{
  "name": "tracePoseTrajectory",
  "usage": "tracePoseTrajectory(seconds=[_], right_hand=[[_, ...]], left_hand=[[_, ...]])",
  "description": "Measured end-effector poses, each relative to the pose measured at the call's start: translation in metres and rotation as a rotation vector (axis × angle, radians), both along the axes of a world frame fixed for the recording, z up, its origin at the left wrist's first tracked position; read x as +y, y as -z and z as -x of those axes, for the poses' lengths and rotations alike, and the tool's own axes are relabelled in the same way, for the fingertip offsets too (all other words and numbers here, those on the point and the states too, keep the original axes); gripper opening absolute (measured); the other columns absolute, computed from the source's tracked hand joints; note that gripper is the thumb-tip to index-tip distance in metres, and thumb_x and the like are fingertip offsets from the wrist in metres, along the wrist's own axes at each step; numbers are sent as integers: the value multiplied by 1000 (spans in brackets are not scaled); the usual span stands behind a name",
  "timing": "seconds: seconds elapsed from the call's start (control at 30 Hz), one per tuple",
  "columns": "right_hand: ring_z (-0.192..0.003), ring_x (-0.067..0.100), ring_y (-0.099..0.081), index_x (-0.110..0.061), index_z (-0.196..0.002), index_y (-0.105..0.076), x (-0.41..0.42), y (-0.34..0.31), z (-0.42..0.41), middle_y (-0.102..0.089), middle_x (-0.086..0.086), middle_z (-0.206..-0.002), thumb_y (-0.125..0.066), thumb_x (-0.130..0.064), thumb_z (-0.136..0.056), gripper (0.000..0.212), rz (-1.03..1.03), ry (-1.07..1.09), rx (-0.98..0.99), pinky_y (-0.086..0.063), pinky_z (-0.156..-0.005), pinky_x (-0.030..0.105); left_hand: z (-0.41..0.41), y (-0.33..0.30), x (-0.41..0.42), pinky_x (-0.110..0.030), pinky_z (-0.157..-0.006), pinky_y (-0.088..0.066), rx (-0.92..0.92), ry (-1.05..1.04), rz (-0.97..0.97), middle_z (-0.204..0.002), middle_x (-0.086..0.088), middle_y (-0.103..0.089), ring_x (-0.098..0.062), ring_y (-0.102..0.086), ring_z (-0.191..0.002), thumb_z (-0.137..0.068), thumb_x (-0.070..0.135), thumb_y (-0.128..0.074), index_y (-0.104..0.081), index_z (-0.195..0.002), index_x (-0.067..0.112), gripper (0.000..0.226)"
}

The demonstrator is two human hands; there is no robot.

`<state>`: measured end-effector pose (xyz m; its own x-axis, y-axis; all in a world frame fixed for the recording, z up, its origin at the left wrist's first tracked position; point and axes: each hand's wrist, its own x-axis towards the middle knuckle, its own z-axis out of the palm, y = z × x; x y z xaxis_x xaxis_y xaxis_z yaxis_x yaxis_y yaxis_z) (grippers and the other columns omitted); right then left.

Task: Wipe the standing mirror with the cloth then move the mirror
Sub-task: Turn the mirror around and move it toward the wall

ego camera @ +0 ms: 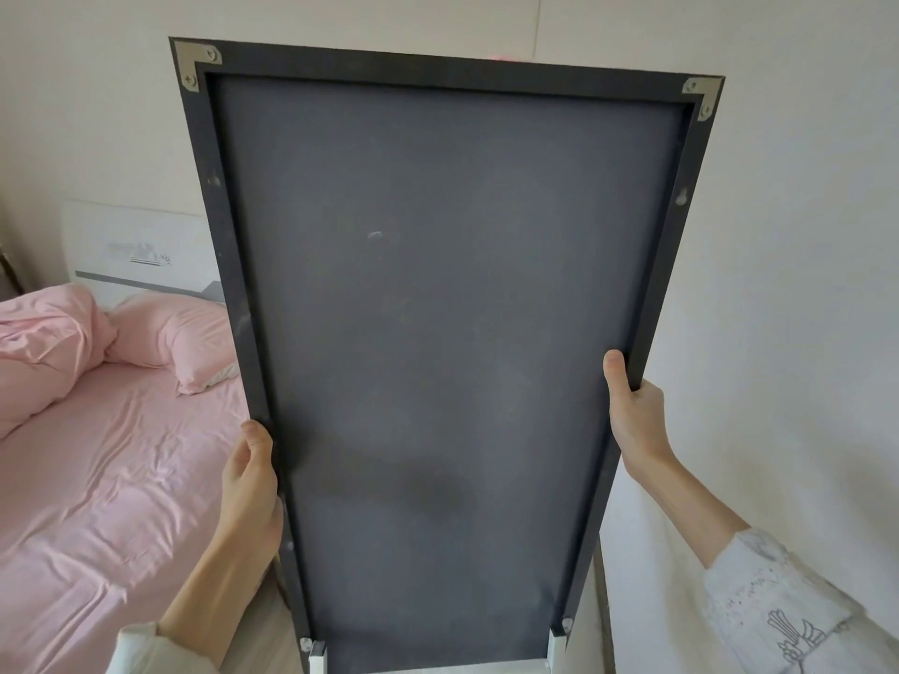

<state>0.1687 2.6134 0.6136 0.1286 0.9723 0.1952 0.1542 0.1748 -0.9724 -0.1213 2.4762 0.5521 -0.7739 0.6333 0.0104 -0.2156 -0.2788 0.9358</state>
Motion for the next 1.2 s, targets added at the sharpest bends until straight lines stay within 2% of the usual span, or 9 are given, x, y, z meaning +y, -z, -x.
tracePoseTrajectory(seconds=[0.07,0.2,0.33,0.47,0.53,0.73,0.87,1.0,1.2], right_hand=[[-35,6,-25,-19,-56,-22,-2,-2,1,-20,-3,-54,-47,-43,-92,50,18,6,-8,-22,-37,14],[-51,14,-23,-18,-60,-25,-5,-4,-3,-21,-1,-57,-45,-49,-91,48,76,2,-33,-22,-49,25],[-75,17,-42,-2,-87,-55,-14,0,-6,-40,15,-72,-46,-54,-88,53,78,-7,-1,-38,-70,29],[-89,27,-52,-9,-89,-50,-30,9,-2,-54,1,-82,-46,-51,-89,43,-6,162,-110,-41,-79,34],[-103,27,-54,-6,-108,-50,-41,17,2,-60,6,-104,-48,-48,-88,47,-25,216,-151,-44,-92,37],[-144,16,-12,-12,-148,-12,-101,42,19,-12,3,-157,-51,-30,-91,71,-83,223,-255,-14,-118,30],[-142,1,1,-29,-148,-1,-142,60,45,11,-7,-157,-50,-33,-92,74,-104,8,-321,-9,-110,18],[-145,16,10,-29,-146,9,-151,55,72,27,-2,-153,-53,-42,-89,85,-33,-24,-275,-13,-116,34],[-146,17,7,-32,-145,11,-148,48,72,27,-3,-153,-54,-45,-88,88,-2,-102,-219,-12,-116,34]], left_hand=[[4,3,-1,-26,-78,-46,23,25,25,-95,1,-56,-10,-55,-84,-96,46,-30,-55,-83,24,35],[13,3,-3,-21,-65,-47,150,86,83,-85,3,-59,-10,-56,-78,-96,43,-30,-57,-84,23,35],[28,11,-12,-32,-88,-43,298,178,106,-101,3,-59,-14,-55,-97,-95,46,-31,-56,-90,26,33],[37,11,-24,-39,-77,-37,425,253,160,-86,-2,-43,-18,-42,-85,-89,54,-38,-46,-83,13,42],[41,10,-29,-40,-78,-38,477,302,173,-89,-1,-44,-18,-43,-86,-82,62,-41,-45,-93,5,58],[33,5,-48,-47,-94,-44,577,346,124,-106,-11,-59,-22,-56,-100,-96,34,-38,-51,-100,14,24],[28,2,-61,-36,-83,-48,645,357,103,-92,-6,-58,-1,-55,-82,-98,20,-36,-51,-92,13,17],[16,-2,-79,-14,-65,-42,705,327,106,-75,4,-49,8,-51,-64,-97,10,-35,-46,-83,13,18],[13,4,-102,-35,-63,-34,766,284,135,-68,-5,-41,-17,-36,-62,-95,27,-41,-40,-78,7,26]])
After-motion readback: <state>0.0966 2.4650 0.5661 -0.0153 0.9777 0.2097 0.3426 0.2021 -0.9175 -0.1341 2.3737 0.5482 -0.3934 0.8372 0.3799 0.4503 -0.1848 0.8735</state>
